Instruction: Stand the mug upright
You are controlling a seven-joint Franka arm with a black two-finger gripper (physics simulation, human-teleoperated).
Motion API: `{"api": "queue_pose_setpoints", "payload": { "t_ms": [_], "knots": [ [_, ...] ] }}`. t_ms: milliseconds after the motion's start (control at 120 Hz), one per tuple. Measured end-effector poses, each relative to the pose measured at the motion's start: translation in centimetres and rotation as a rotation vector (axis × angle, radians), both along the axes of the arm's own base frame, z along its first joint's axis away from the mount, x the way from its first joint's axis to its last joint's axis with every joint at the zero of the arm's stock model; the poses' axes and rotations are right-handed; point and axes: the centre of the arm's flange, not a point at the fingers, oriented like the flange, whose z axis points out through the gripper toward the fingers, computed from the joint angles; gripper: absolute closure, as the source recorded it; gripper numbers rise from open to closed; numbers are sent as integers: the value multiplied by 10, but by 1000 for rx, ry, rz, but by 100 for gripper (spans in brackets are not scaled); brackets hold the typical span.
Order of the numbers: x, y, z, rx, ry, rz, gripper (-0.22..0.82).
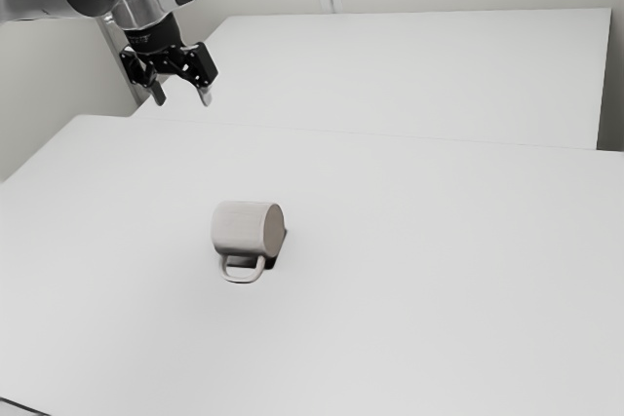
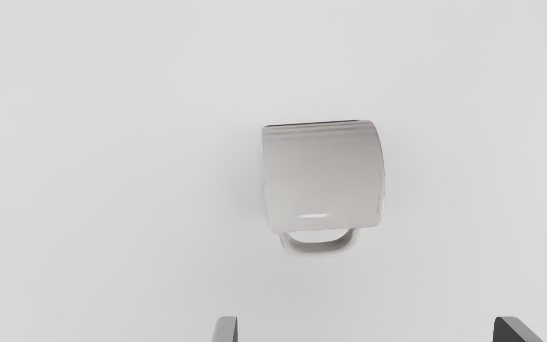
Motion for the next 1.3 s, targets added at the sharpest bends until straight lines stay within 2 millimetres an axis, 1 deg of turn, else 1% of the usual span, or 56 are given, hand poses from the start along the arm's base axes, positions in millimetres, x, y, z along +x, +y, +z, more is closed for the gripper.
{"api": "queue_pose_setpoints", "payload": {
  "t_ms": [200, 342, 567, 658, 775, 900, 983, 1100, 1300],
  "knots": [
    [-1, 2, 0, -1, -1, 6, 2],
    [-15, 4, -3, -14, 10, 9, 2],
    [-34, 36, -13, -84, 33, 73, 2],
    [-36, 48, -28, -121, 45, 92, 2],
    [-37, 62, -41, -156, 48, 108, 2],
    [-40, 76, -74, -213, 61, 121, 2],
    [-39, 78, -92, -246, 49, 117, 2],
    [-36, 78, -106, -276, 15, 99, 2],
    [-33, 85, -132, -343, -30, 90, 2]
  ]
}}
